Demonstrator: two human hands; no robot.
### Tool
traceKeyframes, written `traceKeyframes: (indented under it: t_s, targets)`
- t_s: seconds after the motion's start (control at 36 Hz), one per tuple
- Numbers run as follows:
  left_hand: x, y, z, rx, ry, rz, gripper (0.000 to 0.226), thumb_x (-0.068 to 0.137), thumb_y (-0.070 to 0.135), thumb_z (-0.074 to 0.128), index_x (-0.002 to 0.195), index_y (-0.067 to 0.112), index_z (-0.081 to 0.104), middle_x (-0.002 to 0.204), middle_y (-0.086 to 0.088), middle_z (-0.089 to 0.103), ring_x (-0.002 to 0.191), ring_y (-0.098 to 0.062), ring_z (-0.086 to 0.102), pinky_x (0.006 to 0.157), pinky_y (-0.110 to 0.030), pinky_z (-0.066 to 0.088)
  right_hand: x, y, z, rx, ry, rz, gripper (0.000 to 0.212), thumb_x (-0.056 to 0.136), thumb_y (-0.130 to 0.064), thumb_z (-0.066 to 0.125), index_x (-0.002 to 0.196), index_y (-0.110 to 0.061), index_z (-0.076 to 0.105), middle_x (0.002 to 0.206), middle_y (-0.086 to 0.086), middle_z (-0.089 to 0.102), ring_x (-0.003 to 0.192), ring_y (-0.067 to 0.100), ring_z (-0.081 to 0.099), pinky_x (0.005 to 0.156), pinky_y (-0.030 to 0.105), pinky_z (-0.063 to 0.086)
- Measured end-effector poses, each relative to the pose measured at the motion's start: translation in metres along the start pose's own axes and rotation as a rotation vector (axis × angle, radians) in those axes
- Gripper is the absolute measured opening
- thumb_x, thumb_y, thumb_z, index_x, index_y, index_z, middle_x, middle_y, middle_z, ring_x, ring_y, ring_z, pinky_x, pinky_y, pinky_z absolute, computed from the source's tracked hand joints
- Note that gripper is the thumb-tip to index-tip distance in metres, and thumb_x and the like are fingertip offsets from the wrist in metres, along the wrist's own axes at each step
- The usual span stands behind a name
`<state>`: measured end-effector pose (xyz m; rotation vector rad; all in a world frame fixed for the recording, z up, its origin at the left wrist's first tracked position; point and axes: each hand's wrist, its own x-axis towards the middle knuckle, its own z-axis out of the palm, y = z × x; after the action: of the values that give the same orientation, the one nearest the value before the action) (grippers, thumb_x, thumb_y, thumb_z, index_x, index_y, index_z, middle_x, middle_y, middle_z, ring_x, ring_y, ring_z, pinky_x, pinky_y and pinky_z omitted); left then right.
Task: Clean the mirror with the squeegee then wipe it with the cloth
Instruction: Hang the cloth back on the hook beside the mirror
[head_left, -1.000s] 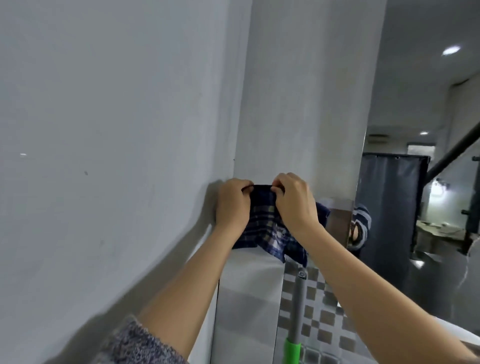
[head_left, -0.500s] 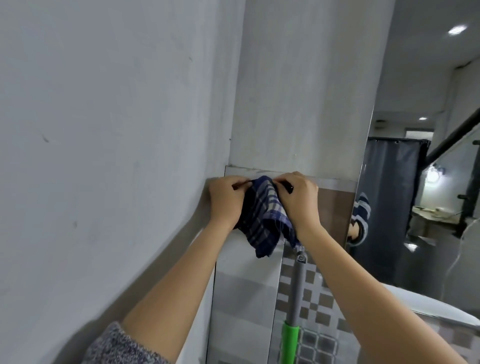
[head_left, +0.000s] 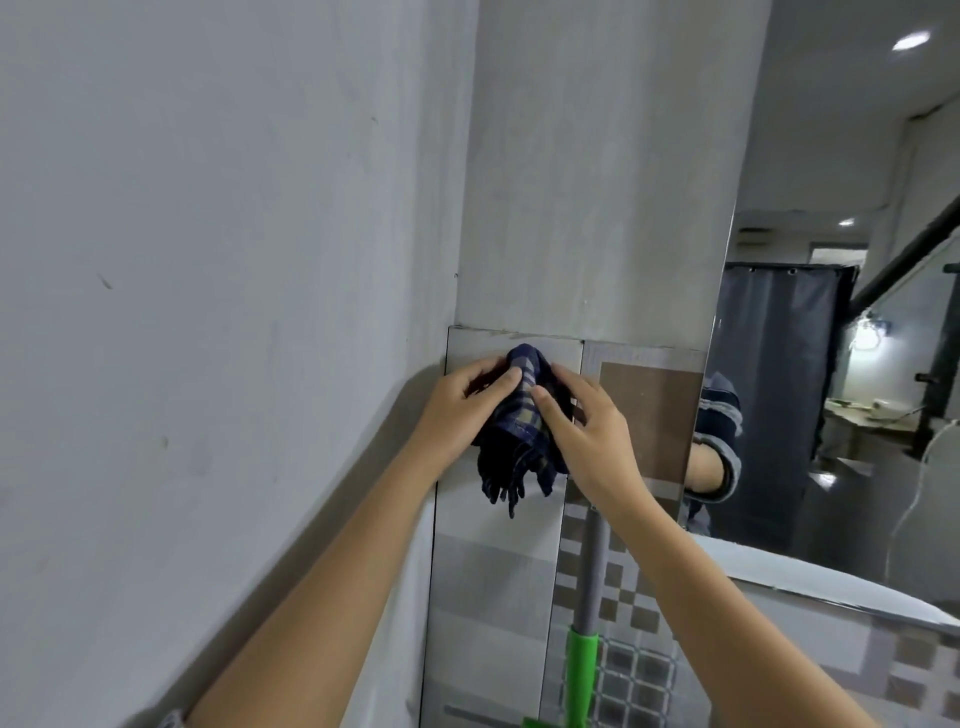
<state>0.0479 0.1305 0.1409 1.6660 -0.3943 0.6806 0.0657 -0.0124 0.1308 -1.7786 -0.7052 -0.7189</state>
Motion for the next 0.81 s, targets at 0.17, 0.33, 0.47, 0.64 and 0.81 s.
traceKeyframes:
  t_s: [0.17,0.33,0.47,0.64,0.81]
  targets:
    - [-0.001,-0.01,-0.004,0.067,-0.056,0.023,0.039,0.089,0.027,0.058,0.127,0.02,0.053,0.117,0.007,0.062,0.105,-0.001,0.058,0.087,-0.014,0.048,-0.002,0.007,0.007,-0.107,0.017,-0.069,0.044,0.091,-0.028,0.056,0.133,-0.015,0.049,0.123,0.002,0.056,0.109,0.013,0.054,0.097,0.033,0.046]
    - [0.006,-0.017,-0.003,0.127,-0.055,0.061,0.03,0.09,0.021,0.058,0.119,0.023,0.055,0.106,0.015,0.061,0.1,0.004,0.057,0.081,-0.009,0.046,0.001,0.017,0.016,-0.203,0.076,-0.134,0.038,0.091,-0.021,0.056,0.127,-0.01,0.054,0.116,0.005,0.06,0.101,0.012,0.054,0.089,0.019,0.038]
    - [0.012,-0.02,-0.003,0.199,-0.027,0.057,0.034,0.088,0.022,0.059,0.122,0.018,0.055,0.117,0.004,0.062,0.107,-0.006,0.057,0.09,-0.017,0.046,0.004,0.019,0.019,-0.24,0.077,-0.15,0.034,0.09,-0.017,0.058,0.123,-0.006,0.058,0.109,0.01,0.064,0.098,0.021,0.059,0.087,0.023,0.043]
    - [0.005,-0.009,0.0,0.318,-0.016,0.063,0.035,0.091,0.023,0.055,0.125,0.015,0.051,0.119,0.005,0.056,0.108,-0.008,0.052,0.082,-0.009,0.04,0.002,0.013,0.013,-0.264,0.033,-0.107,0.033,0.092,-0.019,0.054,0.123,-0.008,0.058,0.109,0.009,0.063,0.097,0.02,0.058,0.083,0.019,0.039]
    - [-0.023,0.012,0.009,0.433,-0.005,0.038,0.041,0.095,0.026,0.047,0.133,0.012,0.04,0.132,-0.005,0.047,0.114,-0.01,0.042,0.088,-0.016,0.031,-0.01,-0.005,-0.001,-0.329,-0.055,-0.079,0.028,0.095,-0.019,0.046,0.12,-0.012,0.055,0.105,0.007,0.062,0.096,0.022,0.053,0.083,0.029,0.042]
